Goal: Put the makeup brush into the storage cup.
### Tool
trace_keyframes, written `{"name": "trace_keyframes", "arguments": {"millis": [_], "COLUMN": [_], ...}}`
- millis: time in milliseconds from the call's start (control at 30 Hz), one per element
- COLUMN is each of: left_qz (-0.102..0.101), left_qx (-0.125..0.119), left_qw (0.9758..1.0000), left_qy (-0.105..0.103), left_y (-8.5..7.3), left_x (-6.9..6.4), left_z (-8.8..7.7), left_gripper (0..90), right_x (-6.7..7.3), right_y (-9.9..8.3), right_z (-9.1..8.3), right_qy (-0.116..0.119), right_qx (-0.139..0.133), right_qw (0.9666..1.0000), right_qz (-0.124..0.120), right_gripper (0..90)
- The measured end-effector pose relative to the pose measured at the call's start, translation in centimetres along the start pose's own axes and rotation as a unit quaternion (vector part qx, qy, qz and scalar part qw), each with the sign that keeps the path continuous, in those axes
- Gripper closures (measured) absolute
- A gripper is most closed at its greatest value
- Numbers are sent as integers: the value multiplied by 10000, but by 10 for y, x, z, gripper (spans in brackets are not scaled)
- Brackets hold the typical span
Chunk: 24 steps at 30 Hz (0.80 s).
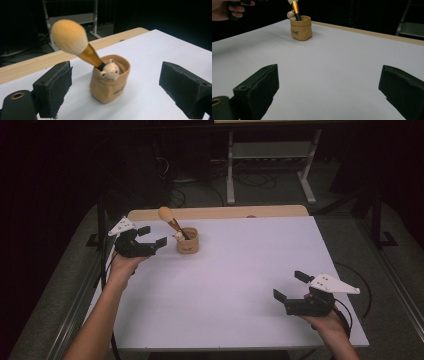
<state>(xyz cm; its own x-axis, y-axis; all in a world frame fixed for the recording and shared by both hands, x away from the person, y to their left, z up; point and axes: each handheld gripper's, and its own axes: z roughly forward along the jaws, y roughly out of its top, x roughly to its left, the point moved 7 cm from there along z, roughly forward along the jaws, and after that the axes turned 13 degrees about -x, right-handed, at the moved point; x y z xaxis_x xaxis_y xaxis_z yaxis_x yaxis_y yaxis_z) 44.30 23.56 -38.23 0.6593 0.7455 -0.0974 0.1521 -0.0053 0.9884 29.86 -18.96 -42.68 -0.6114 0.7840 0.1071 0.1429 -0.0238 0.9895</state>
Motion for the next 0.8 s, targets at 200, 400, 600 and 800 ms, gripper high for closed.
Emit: {"name": "trace_keyframes", "arguments": {"millis": [200, 400, 600, 800], "left_qz": [9, 28, 29, 41], "left_qx": [12, -10, -19, -61], "left_qw": [9999, 9997, 9993, 9989], "left_qy": [-123, -250, -364, -468], "left_y": [-5, -11, -16, -18], "left_x": [-13, -30, -44, -56], "left_z": [-9, -19, -28, -38], "left_gripper": [108, 108, 108, 107], "right_x": [-1, -1, 1, 1], "right_y": [1, 1, 2, 3], "right_z": [-1, 0, 0, -1], "right_qy": [-6, -4, 14, -12], "right_qx": [0, -2, -7, -31], "right_qw": [10000, 10000, 10000, 10000], "right_qz": [-39, -28, -66, -75], "right_gripper": [22, 22, 22, 22]}}
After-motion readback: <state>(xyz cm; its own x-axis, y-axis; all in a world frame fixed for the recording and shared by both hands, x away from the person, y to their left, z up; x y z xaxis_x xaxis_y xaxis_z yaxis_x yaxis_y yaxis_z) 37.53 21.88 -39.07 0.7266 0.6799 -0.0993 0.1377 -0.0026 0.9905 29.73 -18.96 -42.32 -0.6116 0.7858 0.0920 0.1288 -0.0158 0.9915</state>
